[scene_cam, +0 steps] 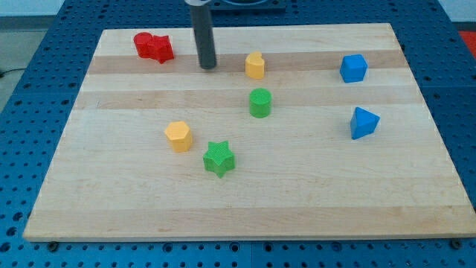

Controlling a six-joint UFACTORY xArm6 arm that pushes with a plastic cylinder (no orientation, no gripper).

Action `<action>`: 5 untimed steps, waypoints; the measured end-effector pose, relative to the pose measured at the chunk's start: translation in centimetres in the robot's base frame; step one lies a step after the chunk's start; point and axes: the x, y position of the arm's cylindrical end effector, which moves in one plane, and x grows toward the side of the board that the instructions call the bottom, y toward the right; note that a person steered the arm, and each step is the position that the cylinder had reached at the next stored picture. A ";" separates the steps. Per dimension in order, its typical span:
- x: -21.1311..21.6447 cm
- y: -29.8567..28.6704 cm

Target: Place the green circle below the red star

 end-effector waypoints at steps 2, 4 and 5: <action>3.6 7.3; 4.9 14.3; 9.3 13.2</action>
